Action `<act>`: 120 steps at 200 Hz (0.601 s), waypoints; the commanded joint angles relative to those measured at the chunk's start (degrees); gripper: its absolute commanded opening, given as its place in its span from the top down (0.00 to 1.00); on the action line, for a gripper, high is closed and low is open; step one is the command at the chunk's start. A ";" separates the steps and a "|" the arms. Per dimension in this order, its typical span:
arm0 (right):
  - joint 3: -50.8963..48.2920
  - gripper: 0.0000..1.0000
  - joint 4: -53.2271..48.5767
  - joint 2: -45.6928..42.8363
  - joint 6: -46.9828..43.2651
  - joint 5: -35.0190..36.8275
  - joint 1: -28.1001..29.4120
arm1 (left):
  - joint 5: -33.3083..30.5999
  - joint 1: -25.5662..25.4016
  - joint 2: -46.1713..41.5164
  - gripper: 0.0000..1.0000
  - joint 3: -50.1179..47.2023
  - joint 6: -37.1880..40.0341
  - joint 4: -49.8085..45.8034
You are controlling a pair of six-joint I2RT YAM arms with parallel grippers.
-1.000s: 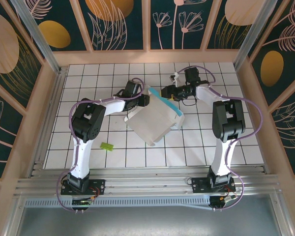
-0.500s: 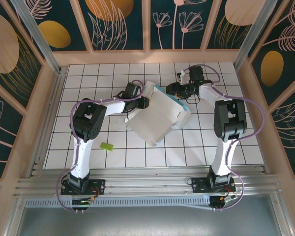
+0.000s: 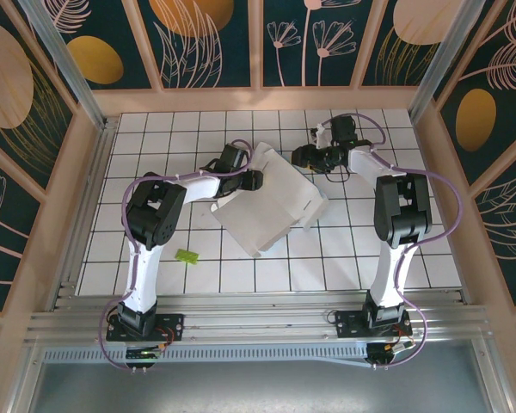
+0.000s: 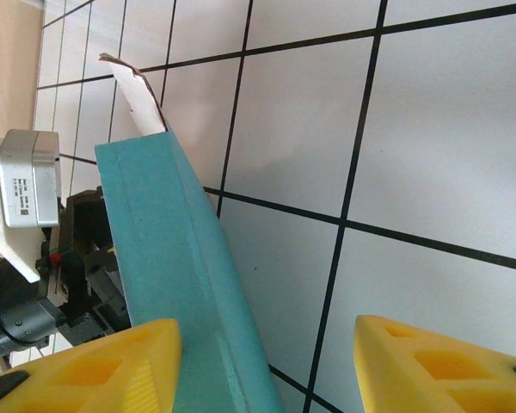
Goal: Fold the paper box
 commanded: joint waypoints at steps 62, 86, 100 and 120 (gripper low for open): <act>-1.20 0.44 -1.22 -0.99 -0.74 0.20 0.36 | -8.92 0.22 -2.94 0.26 -2.10 1.47 -6.02; -1.29 0.36 -0.86 -1.81 -1.28 -0.01 0.33 | -7.70 0.17 -3.46 0.25 -1.99 1.30 -7.31; -1.63 0.32 -0.15 -3.62 -2.55 2.07 0.36 | -6.44 0.25 -4.61 0.25 -2.67 0.72 -7.60; -3.02 0.29 2.21 -6.22 -5.08 5.52 0.57 | -4.36 0.25 -7.24 0.25 -3.97 -0.62 -7.47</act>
